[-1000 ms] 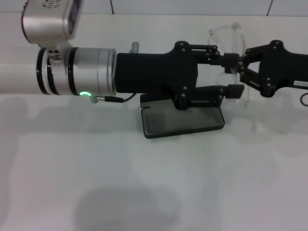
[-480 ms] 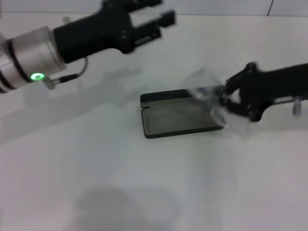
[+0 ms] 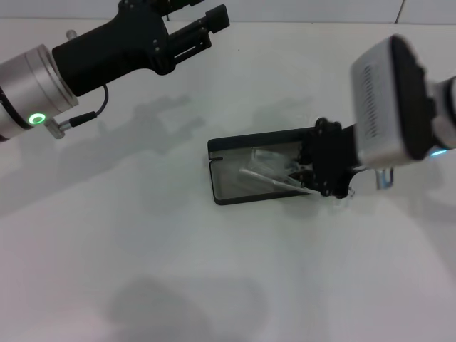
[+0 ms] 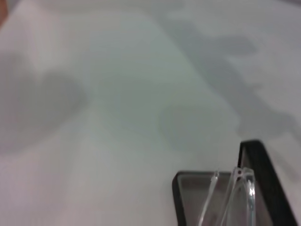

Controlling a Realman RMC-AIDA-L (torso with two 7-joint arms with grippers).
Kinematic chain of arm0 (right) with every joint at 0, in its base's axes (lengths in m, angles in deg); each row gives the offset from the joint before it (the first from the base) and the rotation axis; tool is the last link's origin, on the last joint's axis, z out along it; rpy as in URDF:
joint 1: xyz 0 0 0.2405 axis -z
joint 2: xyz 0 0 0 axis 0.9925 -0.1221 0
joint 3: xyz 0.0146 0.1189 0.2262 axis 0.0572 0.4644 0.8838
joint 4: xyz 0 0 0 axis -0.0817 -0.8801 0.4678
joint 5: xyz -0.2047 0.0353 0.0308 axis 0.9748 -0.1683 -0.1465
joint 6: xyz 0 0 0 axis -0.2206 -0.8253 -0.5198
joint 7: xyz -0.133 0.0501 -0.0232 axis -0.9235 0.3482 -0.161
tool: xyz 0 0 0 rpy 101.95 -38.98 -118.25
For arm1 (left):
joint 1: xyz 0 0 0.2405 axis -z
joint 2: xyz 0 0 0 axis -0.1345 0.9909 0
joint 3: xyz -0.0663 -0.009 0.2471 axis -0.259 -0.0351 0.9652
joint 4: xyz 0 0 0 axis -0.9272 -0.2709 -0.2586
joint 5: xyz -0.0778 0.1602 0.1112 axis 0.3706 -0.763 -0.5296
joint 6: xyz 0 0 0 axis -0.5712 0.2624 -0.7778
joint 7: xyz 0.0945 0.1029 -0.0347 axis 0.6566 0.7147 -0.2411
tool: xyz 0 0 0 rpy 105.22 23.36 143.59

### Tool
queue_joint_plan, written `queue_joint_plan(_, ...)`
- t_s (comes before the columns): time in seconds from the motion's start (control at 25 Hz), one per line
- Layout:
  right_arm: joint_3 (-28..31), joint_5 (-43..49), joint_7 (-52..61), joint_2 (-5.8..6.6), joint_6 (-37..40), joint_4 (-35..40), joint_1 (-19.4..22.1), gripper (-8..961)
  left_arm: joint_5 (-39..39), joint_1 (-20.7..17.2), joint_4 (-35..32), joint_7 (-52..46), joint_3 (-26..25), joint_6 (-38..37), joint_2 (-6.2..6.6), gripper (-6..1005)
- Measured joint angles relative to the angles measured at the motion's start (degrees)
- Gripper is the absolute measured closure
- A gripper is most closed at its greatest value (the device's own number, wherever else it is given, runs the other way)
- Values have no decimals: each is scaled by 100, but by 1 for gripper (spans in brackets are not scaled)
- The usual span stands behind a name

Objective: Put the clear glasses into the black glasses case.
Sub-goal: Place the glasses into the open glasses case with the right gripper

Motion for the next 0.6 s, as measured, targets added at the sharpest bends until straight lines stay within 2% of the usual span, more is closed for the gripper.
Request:
queue_joint_plan(0.24,-830,633,451,-15,-756,159,-5,750,-7,20,7,36,1,72,2,397)
queue_joint_plan(0.6,-951,764,543,-6,-695,561,-10,744,-48,51,-8,40,41,200,10,397)
